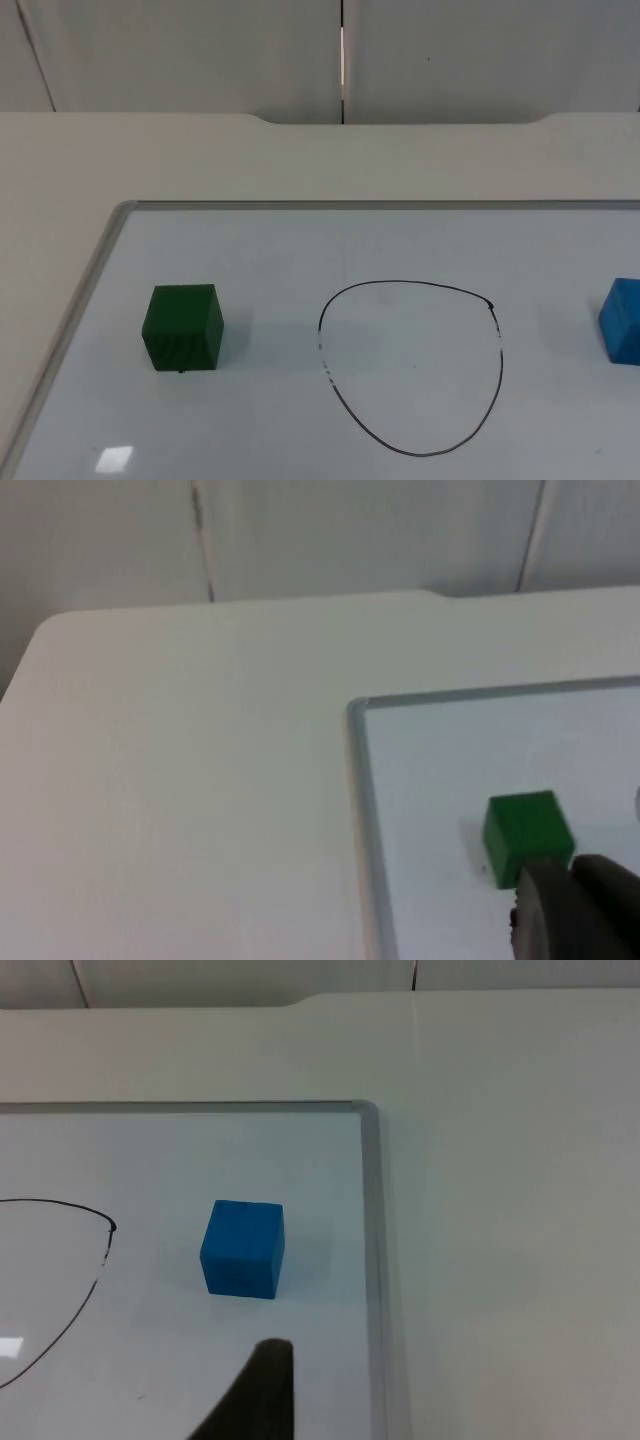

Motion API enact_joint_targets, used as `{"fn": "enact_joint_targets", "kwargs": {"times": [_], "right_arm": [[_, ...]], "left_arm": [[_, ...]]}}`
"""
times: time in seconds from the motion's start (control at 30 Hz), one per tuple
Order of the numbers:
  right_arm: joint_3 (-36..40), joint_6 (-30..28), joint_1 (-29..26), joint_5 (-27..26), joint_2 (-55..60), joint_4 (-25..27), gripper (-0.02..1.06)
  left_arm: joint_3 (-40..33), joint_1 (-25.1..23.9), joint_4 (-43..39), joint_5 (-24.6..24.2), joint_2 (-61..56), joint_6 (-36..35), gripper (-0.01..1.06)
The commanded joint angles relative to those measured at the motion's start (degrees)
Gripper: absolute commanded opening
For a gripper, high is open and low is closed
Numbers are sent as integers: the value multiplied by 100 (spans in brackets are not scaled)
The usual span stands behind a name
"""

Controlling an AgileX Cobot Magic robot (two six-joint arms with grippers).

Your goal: Push the two cubes into the marked area.

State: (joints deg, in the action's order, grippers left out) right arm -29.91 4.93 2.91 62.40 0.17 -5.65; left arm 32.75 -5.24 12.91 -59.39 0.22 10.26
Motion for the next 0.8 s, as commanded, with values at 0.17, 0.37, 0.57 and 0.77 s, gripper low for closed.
{"fn": "enact_joint_targets", "kwargs": {"times": [0.17, 0.37, 0.57, 0.77], "right_arm": [[33, 6, -36, -61, -17, -7, 105], [33, 6, -36, -61, -17, -7, 105], [33, 6, -36, -61, -17, -7, 105], [33, 6, -36, -61, -17, -7, 105]], "left_arm": [[131, -1, 634, 504, 675, 192, 0], [131, -1, 764, 891, 1842, 448, 0], [131, -1, 780, 1149, 3169, 598, 0], [131, -1, 767, 1472, 3974, 635, 0]]}}
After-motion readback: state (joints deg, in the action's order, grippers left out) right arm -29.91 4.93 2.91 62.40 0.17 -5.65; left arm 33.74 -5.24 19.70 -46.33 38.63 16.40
